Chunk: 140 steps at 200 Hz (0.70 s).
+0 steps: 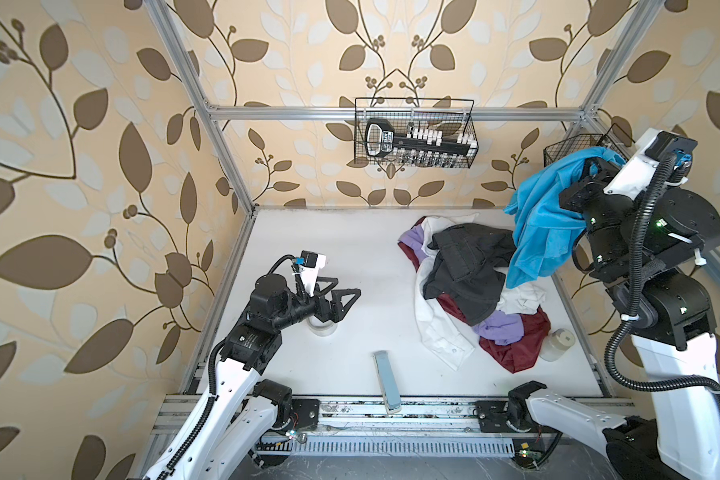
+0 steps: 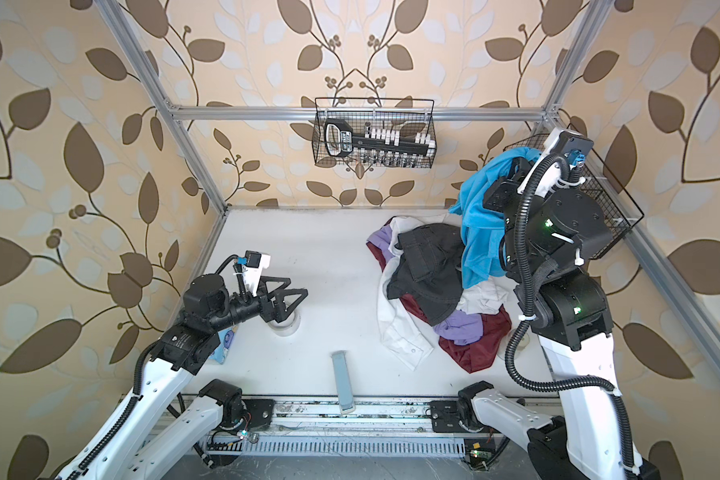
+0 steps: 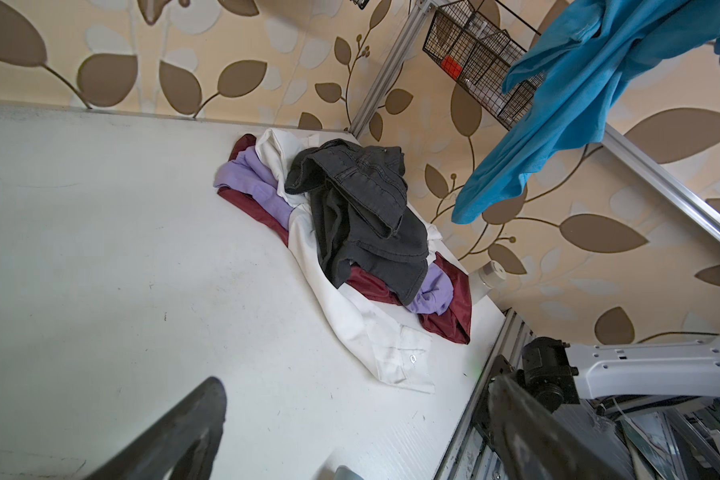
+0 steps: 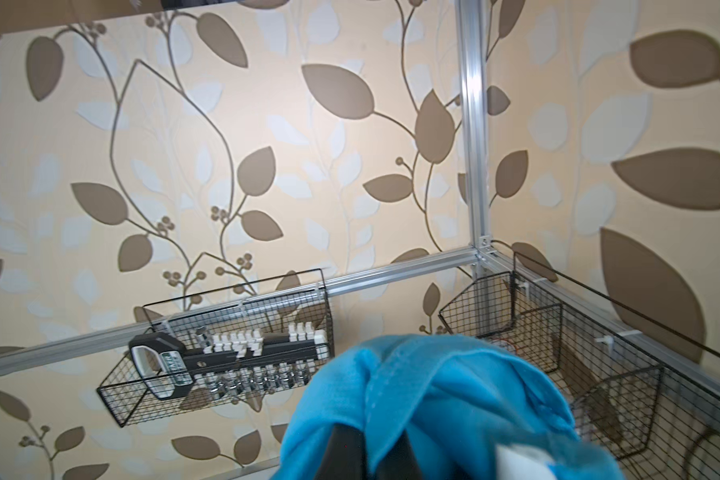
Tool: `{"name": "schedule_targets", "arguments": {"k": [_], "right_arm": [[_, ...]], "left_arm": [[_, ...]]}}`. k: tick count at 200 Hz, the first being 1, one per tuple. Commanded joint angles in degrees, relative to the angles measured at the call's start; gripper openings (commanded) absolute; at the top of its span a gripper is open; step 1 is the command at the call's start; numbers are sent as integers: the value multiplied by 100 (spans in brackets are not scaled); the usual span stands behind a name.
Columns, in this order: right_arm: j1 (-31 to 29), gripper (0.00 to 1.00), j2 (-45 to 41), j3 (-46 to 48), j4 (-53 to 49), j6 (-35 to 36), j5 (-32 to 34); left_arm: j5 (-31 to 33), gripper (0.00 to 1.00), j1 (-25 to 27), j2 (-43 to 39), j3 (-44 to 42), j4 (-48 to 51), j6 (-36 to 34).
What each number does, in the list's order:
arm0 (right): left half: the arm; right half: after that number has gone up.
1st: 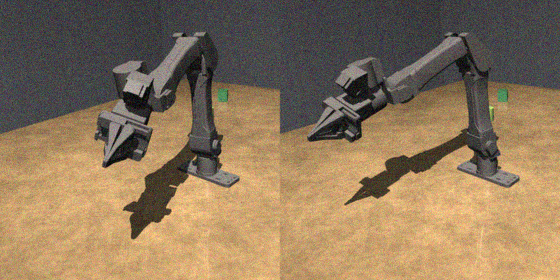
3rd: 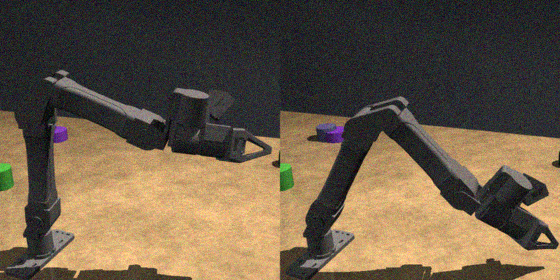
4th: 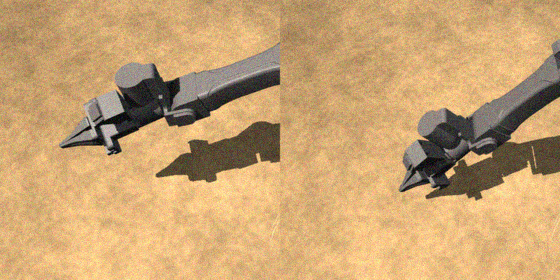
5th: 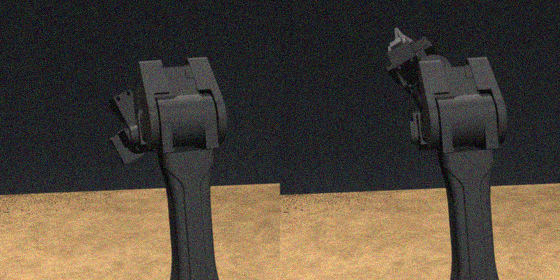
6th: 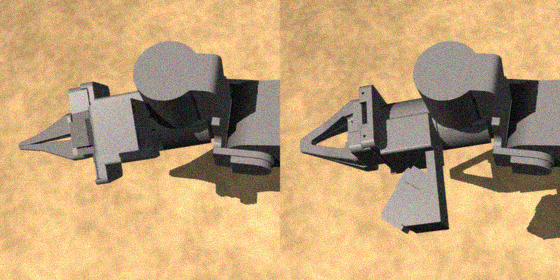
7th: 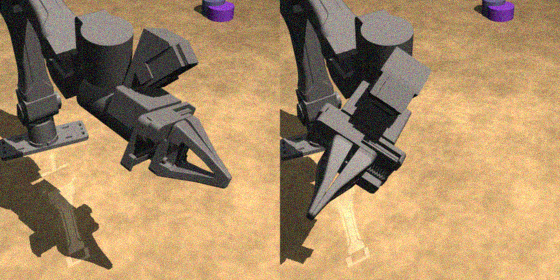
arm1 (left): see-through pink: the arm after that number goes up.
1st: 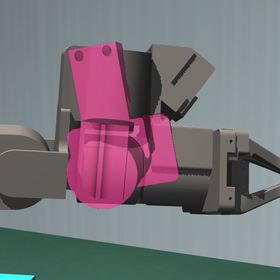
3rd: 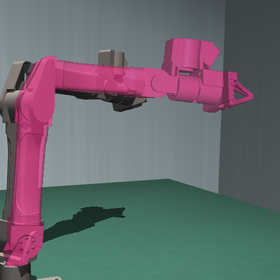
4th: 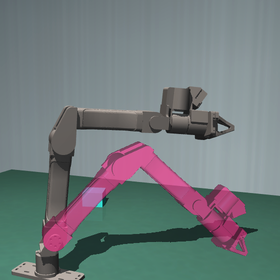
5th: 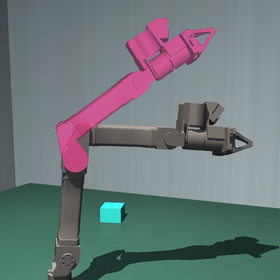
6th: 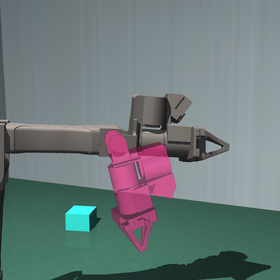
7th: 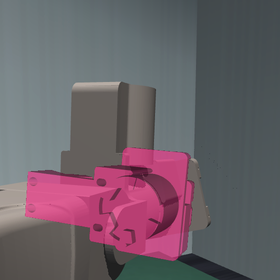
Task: Pick out a specific cloth from the pile
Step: 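Carry the teal shirt across toward the left gripper's side of the table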
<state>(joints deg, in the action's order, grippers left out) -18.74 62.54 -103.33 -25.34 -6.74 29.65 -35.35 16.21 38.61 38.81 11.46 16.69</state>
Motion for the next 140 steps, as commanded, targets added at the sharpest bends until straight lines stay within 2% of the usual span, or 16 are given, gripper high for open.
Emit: {"name": "schedule_targets", "arguments": {"k": [1,22,35,48,69,95,118,140], "right_arm": [[-29,0,175,-208,196,-462,-1300],[-56,0,437,-238,255,-832,-2356],[-167,0,642,-225,297,-945,-2743],[-445,0,843,-192,357,-911,-2782],[-1089,0,1181,-142,539,-583,-2460],[-1862,0,1832,-426,646,-230,-2326],[-2138,0,2774,-1089,520,-109,-2843],[-2290,0,3847,-2241,208,-102,-3356]], "left_arm": [[113,99,58,-116,48,-79,-126],[183,99,67,-165,34,-74,-126],[221,99,67,-196,24,-65,-138],[261,99,73,-235,13,-72,-137],[317,99,76,-292,-3,-87,-147],[361,99,76,-344,-11,-88,-156],[414,99,84,-394,-10,-74,-174],[471,99,84,-433,-13,-52,-200]]}}
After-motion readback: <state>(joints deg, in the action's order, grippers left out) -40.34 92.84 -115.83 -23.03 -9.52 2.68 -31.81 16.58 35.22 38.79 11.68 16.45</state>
